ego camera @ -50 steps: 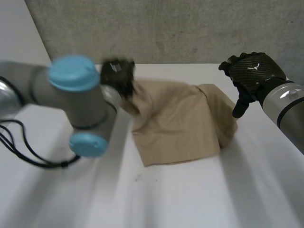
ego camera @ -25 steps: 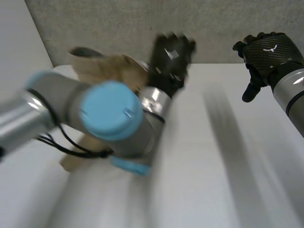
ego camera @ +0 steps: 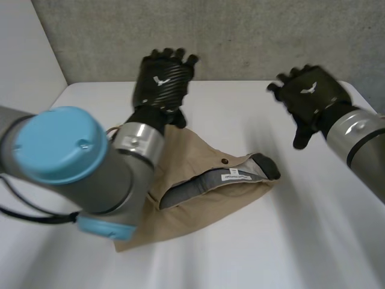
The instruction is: Fold the shorts.
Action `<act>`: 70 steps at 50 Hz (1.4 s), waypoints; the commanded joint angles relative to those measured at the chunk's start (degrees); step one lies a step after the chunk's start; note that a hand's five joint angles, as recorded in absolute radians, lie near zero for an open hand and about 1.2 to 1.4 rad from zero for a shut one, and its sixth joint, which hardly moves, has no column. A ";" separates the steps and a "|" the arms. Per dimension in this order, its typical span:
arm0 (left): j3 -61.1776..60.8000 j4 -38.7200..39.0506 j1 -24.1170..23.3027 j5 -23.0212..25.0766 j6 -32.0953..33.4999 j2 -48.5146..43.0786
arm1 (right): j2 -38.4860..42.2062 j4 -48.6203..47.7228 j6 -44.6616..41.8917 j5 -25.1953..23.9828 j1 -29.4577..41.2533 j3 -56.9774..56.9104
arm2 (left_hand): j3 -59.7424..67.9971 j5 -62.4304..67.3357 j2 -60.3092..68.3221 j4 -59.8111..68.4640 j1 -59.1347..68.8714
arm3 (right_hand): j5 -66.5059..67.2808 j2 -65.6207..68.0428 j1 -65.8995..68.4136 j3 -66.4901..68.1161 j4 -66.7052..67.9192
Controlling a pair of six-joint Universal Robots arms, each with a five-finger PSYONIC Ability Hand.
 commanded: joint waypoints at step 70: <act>-27.63 -8.03 18.00 0.12 -0.48 16.63 | 42.04 -34.95 -6.68 18.37 6.09 -32.58 | -2.49 -1.48 -1.89 -2.00 -2.33 | -3.48 -1.32 1.54 -1.52 -3.39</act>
